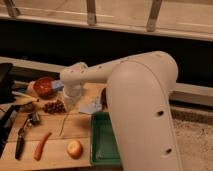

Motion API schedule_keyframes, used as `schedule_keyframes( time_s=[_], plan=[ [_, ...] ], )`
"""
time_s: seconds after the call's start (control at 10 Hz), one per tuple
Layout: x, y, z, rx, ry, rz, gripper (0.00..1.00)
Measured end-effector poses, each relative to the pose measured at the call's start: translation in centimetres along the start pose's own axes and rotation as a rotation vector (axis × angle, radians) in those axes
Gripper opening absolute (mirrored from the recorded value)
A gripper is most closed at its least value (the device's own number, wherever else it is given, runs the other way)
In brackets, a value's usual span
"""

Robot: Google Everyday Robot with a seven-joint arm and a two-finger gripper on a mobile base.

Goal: Place fork in table surface

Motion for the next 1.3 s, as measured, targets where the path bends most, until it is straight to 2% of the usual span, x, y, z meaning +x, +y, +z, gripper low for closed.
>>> schedule_keyframes(
  time_s=[0.3, 0.5, 0.8, 1.3],
  plan=[
    [-1.1, 1.0, -3.7, -0.019, -0.075, -0.023, 0.0],
    [-1.2, 1.2, -4.1, -0.039, -0.09, -0.032, 0.0],
    [-0.7, 1.2, -2.4, -0.066, -0.067, -0.032, 0.0],
    [1.9, 0.3, 5.0, -0.112, 0.066, 0.018, 0.0]
  ],
)
